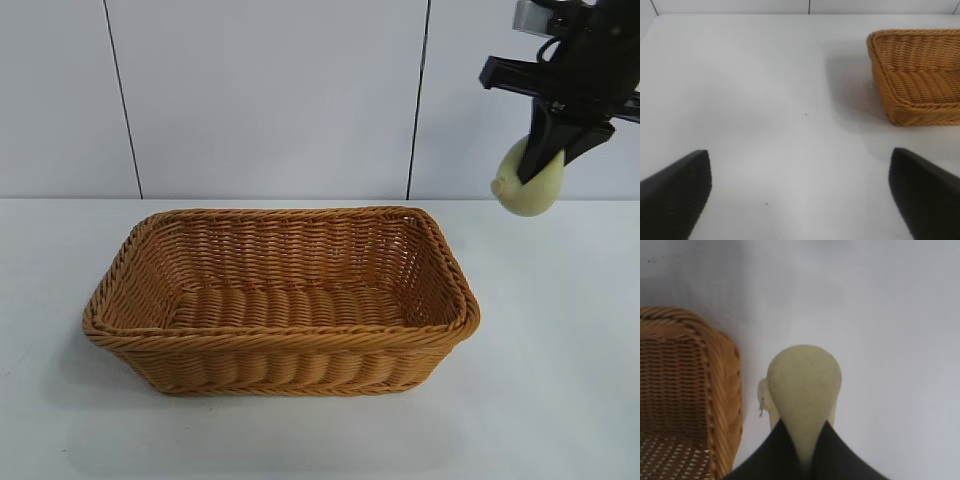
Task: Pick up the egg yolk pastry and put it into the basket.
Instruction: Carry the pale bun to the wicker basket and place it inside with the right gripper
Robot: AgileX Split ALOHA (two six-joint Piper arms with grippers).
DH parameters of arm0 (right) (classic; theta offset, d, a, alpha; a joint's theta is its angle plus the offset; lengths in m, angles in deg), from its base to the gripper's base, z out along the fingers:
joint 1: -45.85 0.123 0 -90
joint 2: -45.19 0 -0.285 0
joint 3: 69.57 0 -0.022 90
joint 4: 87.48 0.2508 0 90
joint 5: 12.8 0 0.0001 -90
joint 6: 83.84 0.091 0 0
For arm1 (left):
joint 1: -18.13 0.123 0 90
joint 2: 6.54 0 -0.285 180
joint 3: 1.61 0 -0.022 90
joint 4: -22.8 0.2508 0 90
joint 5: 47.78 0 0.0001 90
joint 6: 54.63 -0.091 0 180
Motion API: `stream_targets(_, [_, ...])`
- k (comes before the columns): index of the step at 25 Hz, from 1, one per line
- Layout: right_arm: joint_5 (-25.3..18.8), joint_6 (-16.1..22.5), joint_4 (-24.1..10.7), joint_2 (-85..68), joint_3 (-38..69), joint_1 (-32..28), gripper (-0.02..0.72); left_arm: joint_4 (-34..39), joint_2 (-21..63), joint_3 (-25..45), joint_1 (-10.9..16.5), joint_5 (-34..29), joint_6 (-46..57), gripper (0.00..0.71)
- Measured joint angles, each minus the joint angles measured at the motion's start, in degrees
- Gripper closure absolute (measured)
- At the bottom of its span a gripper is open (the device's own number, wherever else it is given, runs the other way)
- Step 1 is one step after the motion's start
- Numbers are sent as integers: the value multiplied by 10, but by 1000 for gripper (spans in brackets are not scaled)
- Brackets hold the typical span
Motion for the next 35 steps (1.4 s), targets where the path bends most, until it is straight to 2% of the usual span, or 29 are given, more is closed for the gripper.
stream_targets(6, [24, 5, 32, 0, 0, 111, 713, 0, 0, 0, 0, 0, 0, 18])
stream_targets(13, [76, 38, 37, 3, 0, 194, 713, 0, 0, 0, 0, 0, 0, 18])
stream_targets(25, [122, 51, 44, 125, 0, 214, 716, 0, 0, 0, 0, 0, 0, 18])
stream_targets(31, [125, 51, 43, 147, -1, 215, 715, 0, 0, 0, 0, 0, 0, 18])
stream_targets(34, [125, 51, 43, 147, -1, 215, 668, 0, 0, 0, 0, 0, 0, 18])
stream_targets(35, [125, 51, 43, 147, -1, 215, 617, 0, 0, 0, 0, 0, 0, 18])
